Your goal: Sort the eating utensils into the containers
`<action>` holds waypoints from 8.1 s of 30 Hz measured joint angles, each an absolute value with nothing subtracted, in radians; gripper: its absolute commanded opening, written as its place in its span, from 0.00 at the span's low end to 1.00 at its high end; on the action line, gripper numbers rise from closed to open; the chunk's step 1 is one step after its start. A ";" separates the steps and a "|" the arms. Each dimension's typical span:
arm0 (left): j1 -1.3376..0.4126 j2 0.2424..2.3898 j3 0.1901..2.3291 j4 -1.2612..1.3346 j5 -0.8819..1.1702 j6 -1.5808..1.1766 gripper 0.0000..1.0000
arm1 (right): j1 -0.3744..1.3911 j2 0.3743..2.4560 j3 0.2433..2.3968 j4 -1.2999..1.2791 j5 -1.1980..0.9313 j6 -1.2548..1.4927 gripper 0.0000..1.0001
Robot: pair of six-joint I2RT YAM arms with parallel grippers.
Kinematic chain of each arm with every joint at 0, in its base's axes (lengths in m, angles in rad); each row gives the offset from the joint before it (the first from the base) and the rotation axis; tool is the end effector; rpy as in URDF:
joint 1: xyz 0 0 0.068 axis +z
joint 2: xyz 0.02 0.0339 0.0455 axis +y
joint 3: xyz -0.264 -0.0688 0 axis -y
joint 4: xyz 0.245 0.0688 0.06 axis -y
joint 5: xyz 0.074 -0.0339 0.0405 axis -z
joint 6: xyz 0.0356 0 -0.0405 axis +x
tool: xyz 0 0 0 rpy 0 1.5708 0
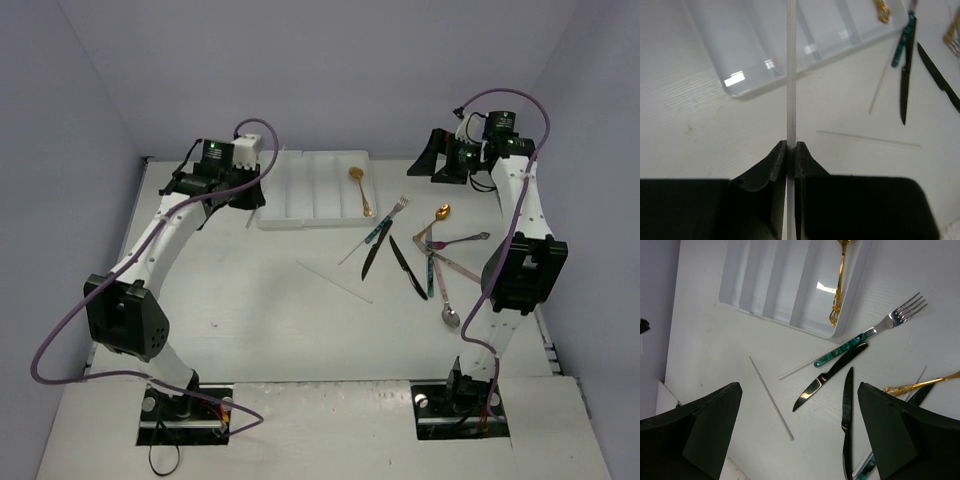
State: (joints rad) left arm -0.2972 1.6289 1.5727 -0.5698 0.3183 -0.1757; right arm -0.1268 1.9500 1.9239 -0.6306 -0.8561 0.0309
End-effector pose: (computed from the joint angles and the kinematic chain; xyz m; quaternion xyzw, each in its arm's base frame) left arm 0.3512 -0.1192 0.3600 0.1254 0.8732 -0.2424 0.4037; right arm 0.4412 -0.0291 0.3529 -0.1183 0.8283 0.3528 0.4189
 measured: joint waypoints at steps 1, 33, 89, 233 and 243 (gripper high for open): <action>-0.298 1.641 1.588 -0.560 0.273 -0.205 0.00 | -0.123 1.943 1.908 -0.632 -0.855 0.028 1.00; -0.332 2.116 1.724 -0.010 -0.102 -0.239 0.00 | -0.058 1.883 1.769 -0.633 -0.773 -0.053 1.00; -0.304 2.155 1.876 -0.177 -0.049 -0.305 0.59 | 0.246 1.763 1.666 -0.628 -0.526 -0.183 0.58; -0.170 2.077 1.818 -0.199 0.358 -0.108 0.00 | 0.321 1.765 1.533 -0.409 -0.582 0.104 0.86; -0.173 2.150 1.887 -0.064 0.404 -0.191 0.00 | 0.313 1.742 1.529 -0.408 -0.572 0.103 0.85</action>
State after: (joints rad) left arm -0.1726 2.1504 1.8868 -0.0640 0.4043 -0.1906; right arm 0.3128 1.7416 1.5288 -0.4078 -0.5716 0.1028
